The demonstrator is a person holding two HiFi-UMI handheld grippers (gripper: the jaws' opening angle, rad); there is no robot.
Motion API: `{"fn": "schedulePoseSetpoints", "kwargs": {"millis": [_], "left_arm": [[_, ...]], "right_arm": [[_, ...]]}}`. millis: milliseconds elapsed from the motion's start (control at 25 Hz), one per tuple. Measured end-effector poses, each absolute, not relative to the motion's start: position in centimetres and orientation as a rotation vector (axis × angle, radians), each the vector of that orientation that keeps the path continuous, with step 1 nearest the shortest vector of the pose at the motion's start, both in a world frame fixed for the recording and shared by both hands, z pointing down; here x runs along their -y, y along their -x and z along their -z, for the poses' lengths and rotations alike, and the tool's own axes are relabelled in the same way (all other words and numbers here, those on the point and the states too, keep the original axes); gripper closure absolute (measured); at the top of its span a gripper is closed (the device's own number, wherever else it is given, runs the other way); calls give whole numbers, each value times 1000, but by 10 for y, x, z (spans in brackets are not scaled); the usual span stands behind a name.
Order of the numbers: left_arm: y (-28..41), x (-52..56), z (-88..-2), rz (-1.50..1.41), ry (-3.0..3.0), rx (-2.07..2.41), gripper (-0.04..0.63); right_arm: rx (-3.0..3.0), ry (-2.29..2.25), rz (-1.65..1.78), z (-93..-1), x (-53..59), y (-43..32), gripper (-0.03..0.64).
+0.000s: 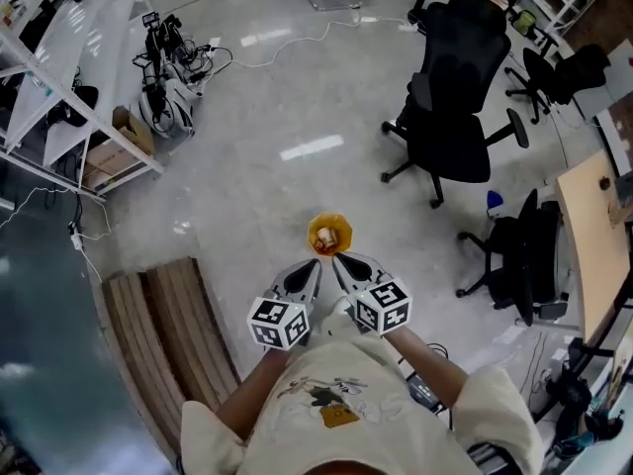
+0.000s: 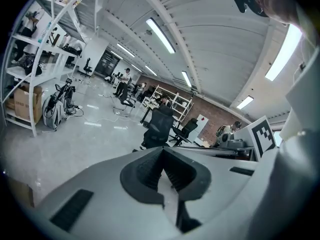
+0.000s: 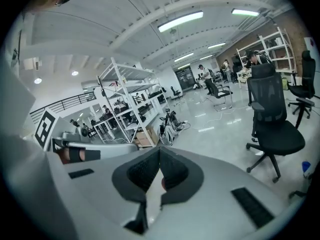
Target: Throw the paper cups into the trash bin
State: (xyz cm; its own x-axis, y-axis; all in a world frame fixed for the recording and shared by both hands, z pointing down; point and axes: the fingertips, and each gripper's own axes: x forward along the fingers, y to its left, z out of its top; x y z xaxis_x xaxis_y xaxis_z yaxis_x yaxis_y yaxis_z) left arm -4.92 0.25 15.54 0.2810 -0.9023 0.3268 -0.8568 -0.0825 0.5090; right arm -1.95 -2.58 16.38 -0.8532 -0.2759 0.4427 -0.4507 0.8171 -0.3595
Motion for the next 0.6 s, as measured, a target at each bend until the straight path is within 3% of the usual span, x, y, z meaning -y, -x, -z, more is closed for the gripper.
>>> {"fn": "schedulePoseSetpoints", "kwargs": {"millis": [600], "left_arm": [[55, -22, -141, 116, -1937, 1578, 589]], "right_arm": [[2699, -591, -743, -118, 20, 11, 611]]}}
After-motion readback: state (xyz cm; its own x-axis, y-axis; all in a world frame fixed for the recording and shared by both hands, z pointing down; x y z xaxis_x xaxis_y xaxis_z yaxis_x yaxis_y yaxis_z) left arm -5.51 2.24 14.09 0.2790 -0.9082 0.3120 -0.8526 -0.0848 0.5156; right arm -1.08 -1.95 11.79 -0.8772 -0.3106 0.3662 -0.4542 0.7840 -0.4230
